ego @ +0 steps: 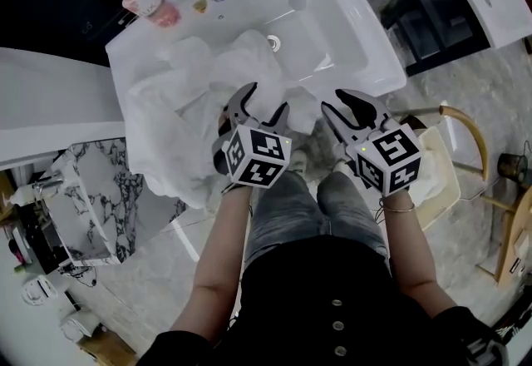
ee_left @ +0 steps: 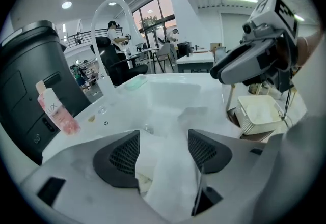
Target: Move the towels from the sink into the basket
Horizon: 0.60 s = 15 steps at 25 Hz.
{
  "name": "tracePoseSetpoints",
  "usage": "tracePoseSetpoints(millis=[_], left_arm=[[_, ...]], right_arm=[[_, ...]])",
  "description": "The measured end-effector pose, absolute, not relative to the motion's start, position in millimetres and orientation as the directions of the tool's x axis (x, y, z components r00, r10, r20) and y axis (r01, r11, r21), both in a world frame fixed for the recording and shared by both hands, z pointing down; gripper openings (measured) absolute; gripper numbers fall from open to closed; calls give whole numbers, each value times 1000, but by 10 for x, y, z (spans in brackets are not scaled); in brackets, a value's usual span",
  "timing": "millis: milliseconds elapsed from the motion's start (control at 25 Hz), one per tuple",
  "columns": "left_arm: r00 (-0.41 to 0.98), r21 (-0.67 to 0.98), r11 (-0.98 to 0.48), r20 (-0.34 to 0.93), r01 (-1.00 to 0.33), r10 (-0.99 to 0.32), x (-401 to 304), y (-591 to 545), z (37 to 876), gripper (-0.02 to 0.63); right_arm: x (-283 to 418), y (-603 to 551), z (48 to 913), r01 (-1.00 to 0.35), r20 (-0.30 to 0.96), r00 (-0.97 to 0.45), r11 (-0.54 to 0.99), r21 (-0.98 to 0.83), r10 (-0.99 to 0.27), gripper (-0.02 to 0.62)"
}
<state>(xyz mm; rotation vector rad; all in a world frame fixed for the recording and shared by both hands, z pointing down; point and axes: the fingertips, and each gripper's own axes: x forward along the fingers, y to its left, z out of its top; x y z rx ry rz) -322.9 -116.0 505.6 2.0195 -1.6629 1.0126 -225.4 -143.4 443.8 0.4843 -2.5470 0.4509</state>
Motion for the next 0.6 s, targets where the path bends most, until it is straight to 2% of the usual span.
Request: tracePoseSetpoints(millis=[160,280,400,600], left_arm=[[-17,-276,-250,703,-928,-711,-3382,-1168,5103,276],[-89,-317,-185,683,-930,-725,-3565,-1188,5077,284],[-143,-323,-112,670,-940,-729,-3769,-1178,5070,292],[-164,-298,-70,691,-952,-704,-4012,-1148,5137,299]], right_arm=[[-2253,-1484,4465,-432,536,-805,871,-232,-256,141],[-2267,-1511,4480,-435,537,-803,870,-232,-259,140],[-2280,-1511,4483,-440,533,-804,867,-235,-264,138],[-2344,-1500,4493,-438,531,-806,866,-240,-260,135]])
